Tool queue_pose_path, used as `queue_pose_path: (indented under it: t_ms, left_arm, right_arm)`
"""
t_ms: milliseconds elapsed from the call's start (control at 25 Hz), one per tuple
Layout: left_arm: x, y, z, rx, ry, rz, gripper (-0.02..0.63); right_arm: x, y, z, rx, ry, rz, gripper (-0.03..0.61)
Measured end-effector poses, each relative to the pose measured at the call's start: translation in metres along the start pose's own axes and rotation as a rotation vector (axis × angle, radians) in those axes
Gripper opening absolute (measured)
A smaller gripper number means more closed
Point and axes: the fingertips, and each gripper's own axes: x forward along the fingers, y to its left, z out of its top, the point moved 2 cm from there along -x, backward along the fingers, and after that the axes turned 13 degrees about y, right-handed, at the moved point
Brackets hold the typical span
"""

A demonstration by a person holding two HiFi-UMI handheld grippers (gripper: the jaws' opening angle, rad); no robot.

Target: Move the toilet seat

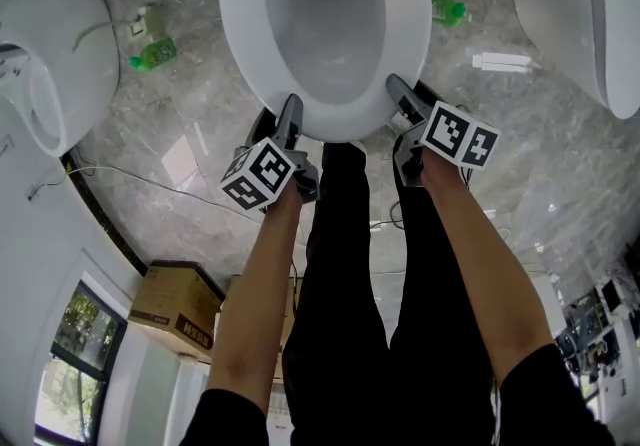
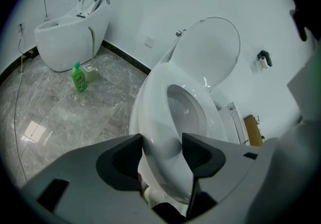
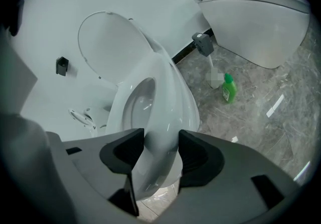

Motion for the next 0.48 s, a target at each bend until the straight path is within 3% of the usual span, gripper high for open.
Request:
queue_pose_path:
  t_ms: [480]
  left_arm:
    - [-0.062,-0.042,0.026,-0.012,-0.049,-0.030,0.254]
  right_arm:
    - [-0.058,0.047,0.016,0.051,-0.038,0.093,0.219]
